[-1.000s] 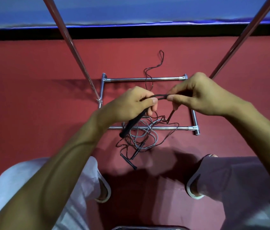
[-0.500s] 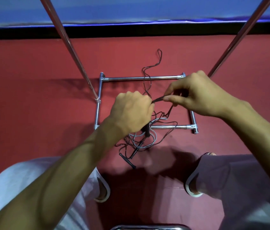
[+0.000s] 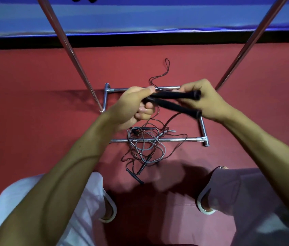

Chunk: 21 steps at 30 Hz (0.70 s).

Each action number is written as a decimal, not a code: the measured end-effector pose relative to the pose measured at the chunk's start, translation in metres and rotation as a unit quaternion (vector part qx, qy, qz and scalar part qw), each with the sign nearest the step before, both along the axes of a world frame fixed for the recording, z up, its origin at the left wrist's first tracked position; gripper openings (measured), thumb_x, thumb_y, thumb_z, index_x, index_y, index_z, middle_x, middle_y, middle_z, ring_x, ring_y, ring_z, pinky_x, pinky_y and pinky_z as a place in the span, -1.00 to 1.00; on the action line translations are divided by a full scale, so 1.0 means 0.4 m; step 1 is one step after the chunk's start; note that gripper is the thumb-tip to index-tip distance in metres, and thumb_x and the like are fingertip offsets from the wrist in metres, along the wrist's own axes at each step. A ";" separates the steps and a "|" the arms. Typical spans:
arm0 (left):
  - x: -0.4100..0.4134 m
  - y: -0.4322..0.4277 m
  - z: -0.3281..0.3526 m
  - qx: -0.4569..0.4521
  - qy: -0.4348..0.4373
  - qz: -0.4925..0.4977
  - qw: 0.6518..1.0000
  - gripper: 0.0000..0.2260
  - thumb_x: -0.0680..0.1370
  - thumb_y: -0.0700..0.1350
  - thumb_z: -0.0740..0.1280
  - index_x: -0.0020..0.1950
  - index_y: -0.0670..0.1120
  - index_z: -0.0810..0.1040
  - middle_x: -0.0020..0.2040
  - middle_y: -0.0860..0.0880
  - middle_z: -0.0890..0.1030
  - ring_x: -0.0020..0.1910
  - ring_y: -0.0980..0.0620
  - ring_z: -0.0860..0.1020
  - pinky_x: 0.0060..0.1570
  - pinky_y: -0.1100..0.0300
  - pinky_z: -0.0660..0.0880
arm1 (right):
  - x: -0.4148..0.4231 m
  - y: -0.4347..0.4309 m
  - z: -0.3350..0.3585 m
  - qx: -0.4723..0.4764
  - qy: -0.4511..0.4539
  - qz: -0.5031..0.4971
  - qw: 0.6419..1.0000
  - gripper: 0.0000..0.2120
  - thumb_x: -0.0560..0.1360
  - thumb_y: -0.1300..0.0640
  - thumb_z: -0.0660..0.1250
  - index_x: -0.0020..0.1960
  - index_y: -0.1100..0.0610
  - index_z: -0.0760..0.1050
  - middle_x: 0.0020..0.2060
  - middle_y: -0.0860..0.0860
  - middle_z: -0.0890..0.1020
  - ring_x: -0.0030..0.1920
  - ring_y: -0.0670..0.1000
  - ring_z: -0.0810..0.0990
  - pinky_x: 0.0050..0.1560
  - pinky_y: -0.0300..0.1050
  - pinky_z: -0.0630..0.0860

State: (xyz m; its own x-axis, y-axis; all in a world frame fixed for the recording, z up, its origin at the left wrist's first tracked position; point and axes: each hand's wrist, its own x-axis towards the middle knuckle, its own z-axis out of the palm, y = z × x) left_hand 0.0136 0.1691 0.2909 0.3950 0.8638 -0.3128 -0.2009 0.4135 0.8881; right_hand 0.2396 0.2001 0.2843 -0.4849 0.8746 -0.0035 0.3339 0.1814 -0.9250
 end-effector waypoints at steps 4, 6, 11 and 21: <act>-0.001 0.025 -0.012 -0.101 -0.067 0.209 0.970 -0.81 0.75 -0.16 0.06 -0.04 -0.13 0.33 -0.47 0.03 0.31 -0.60 0.20 0.19 -0.65 0.37 0.10 | -0.046 -0.038 -0.063 -0.090 0.031 -0.009 0.995 -0.89 0.59 0.26 0.40 -0.11 0.23 0.53 -0.49 0.06 0.53 -0.47 0.01 0.42 -0.45 -0.21 0.41; -0.007 0.042 -0.036 -0.118 -0.002 0.295 0.948 -0.77 0.76 -0.14 0.06 -0.09 -0.11 0.33 -0.50 0.03 0.32 -0.63 0.16 0.22 -0.67 0.32 0.13 | -0.071 -0.063 -0.089 -0.108 0.017 -0.010 0.994 -0.84 0.61 0.26 0.38 -0.14 0.26 0.51 -0.51 0.07 0.55 -0.48 0.01 0.43 -0.45 -0.21 0.40; 0.002 0.036 -0.092 0.143 0.496 0.322 0.794 -0.59 0.71 -0.09 0.16 -0.14 -0.36 0.56 -0.19 -0.40 0.60 -0.16 -0.37 0.56 -0.13 -0.09 0.27 | -0.126 -0.112 -0.065 -0.182 0.078 -0.029 0.980 -0.77 0.68 0.24 0.25 -0.13 0.26 0.54 -0.41 0.13 0.64 -0.49 0.01 0.58 -0.46 -0.25 0.46; 0.033 0.015 -0.075 0.240 0.735 0.173 0.610 -0.65 0.61 0.02 0.25 -0.21 -0.18 0.63 -0.28 -0.18 0.63 -0.23 -0.25 0.63 -0.28 0.10 0.32 | -0.060 -0.051 0.006 -0.197 -0.052 0.028 0.979 -0.79 0.66 0.21 0.29 0.01 0.31 0.64 -0.55 -0.08 0.35 -0.52 -0.12 0.27 -0.45 -0.25 0.25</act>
